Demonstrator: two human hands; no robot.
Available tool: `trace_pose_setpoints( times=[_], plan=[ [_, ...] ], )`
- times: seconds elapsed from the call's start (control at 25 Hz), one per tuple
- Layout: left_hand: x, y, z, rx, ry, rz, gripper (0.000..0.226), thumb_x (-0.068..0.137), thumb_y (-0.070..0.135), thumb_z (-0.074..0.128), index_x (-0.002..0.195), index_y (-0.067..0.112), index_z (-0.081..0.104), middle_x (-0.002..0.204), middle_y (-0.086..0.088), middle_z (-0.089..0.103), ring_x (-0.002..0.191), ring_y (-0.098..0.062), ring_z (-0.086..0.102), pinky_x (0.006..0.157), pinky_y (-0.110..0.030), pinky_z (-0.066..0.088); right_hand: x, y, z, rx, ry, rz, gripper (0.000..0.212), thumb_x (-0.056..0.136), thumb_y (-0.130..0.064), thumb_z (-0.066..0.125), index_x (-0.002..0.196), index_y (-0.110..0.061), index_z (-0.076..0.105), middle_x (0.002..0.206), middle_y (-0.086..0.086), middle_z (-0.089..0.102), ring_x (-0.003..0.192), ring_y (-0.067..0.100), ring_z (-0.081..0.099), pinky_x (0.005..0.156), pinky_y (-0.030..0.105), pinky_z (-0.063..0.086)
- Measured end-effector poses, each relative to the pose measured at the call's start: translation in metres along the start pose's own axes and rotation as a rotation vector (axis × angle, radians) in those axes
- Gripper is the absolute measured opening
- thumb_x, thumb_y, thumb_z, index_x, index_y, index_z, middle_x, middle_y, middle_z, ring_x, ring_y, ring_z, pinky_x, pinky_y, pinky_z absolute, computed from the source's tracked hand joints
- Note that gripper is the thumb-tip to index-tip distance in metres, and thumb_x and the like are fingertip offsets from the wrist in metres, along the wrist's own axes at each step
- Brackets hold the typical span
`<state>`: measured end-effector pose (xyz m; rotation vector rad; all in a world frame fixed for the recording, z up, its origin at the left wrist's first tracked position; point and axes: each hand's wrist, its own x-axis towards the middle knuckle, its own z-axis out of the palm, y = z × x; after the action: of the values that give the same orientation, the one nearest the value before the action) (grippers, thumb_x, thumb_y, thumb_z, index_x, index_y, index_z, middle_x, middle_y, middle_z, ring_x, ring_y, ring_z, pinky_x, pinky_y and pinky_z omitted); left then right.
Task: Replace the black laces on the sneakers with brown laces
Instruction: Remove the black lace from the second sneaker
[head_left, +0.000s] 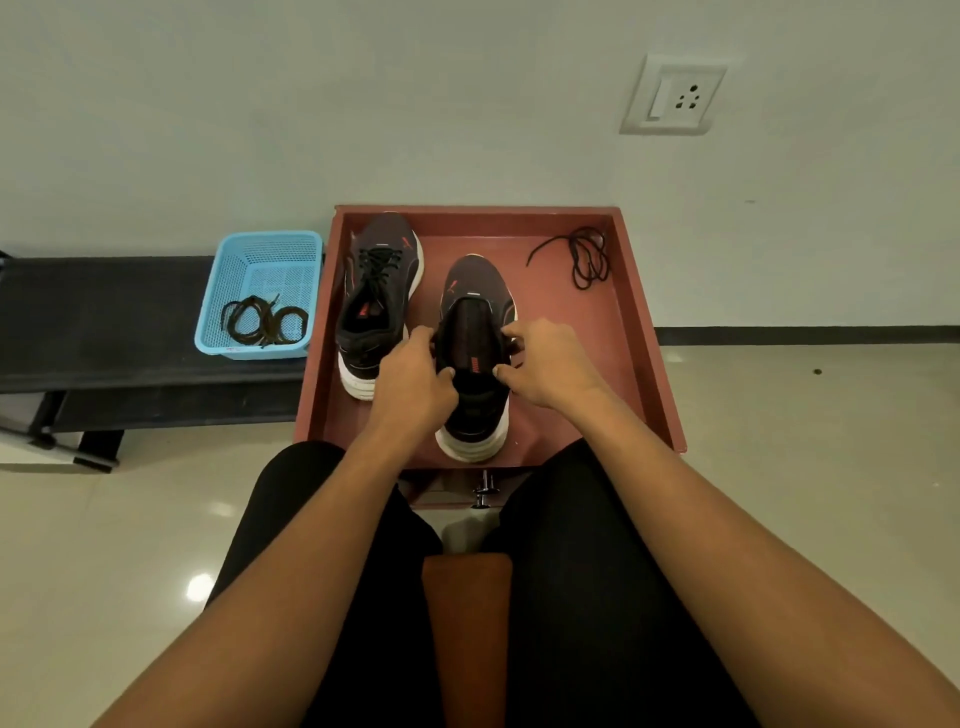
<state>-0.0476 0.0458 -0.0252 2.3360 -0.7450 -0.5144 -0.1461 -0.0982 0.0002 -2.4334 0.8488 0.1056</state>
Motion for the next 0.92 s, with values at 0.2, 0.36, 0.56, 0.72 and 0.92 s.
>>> trace_pose_setpoints(
  times=[0.2, 0.36, 0.56, 0.72, 0.92],
  plan=[
    [0.019, 0.006, 0.001, 0.033, 0.032, 0.009, 0.032, 0.096, 0.01, 0.068, 0.126, 0.007, 0.058, 0.114, -0.014, 0.068, 0.109, -0.035, 0.065, 0.084, -0.038, 0.05, 0.025, 0.002, 0.003, 0.012, 0.072, 0.025, 0.029, 0.091, -0.017, 0.078, 0.119, -0.015, 0.077, 0.11, 0.006, 0.077, 0.101, 0.024, 0.072, 0.088, 0.031, 0.058],
    [0.048, 0.012, 0.0, 0.008, 0.062, -0.017, 0.029, 0.096, 0.011, 0.067, 0.124, 0.01, 0.062, 0.109, -0.011, 0.07, 0.104, -0.032, 0.067, 0.081, -0.033, 0.047, 0.054, 0.002, -0.004, 0.019, 0.11, 0.048, 0.027, 0.089, -0.016, 0.078, 0.116, -0.016, 0.078, 0.112, 0.007, 0.077, 0.108, 0.025, 0.071, 0.092, 0.031, 0.057],
    [0.071, 0.018, 0.002, 0.013, 0.075, -0.013, 0.031, 0.096, 0.013, 0.068, 0.126, 0.011, 0.064, 0.113, -0.011, 0.071, 0.107, -0.032, 0.067, 0.084, -0.034, 0.049, 0.075, 0.004, -0.011, 0.034, 0.122, 0.084, 0.025, 0.091, -0.018, 0.078, 0.116, -0.019, 0.079, 0.106, 0.004, 0.076, 0.095, 0.02, 0.068, 0.078, 0.023, 0.048],
    [0.068, 0.022, -0.006, -0.019, 0.102, 0.035, 0.034, 0.098, 0.018, 0.067, 0.131, 0.011, 0.062, 0.12, -0.009, 0.072, 0.112, -0.027, 0.069, 0.087, -0.028, 0.049, 0.068, -0.001, -0.016, 0.048, 0.187, 0.067, 0.035, 0.092, -0.023, 0.078, 0.126, -0.018, 0.073, 0.118, 0.006, 0.075, 0.11, 0.025, 0.07, 0.087, 0.03, 0.053],
    [0.05, 0.002, -0.067, -0.129, 0.409, 0.132, 0.033, 0.098, 0.022, 0.063, 0.13, 0.015, 0.067, 0.119, 0.003, 0.073, 0.1, -0.009, 0.07, 0.087, -0.008, 0.047, 0.057, -0.036, -0.011, 0.072, 0.417, -0.192, 0.052, 0.091, -0.041, 0.075, 0.137, -0.018, 0.067, 0.13, 0.002, 0.073, 0.116, 0.023, 0.069, 0.104, 0.036, 0.052]
  ],
)
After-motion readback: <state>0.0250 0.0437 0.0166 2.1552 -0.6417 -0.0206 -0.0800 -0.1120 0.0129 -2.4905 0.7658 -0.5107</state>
